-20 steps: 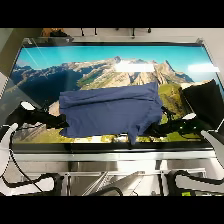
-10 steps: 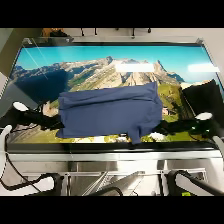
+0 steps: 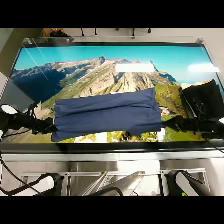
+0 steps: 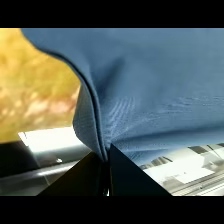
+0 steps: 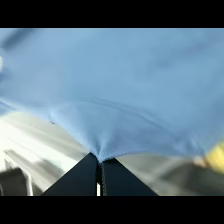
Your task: Fold the shirts.
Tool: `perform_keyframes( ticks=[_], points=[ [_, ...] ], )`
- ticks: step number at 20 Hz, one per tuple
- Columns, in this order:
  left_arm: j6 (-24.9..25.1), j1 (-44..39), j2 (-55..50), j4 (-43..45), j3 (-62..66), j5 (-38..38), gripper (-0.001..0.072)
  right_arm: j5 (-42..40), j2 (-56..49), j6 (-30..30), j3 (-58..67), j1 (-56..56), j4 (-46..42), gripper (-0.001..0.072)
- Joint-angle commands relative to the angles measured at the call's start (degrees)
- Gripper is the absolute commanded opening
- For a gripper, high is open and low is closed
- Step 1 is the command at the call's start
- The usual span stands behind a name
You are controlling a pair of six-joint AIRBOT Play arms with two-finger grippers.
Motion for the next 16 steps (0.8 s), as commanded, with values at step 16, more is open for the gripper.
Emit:
perform_keyframes(
  ticks=[16],
  points=[
    [-6.32, -5.40, -27.06, -0.50, 33.62, -3.50, 0.0018, -25.55, -47.95, -19.91, 29.42, 14.69, 15.02, 0.0052]
  ],
)
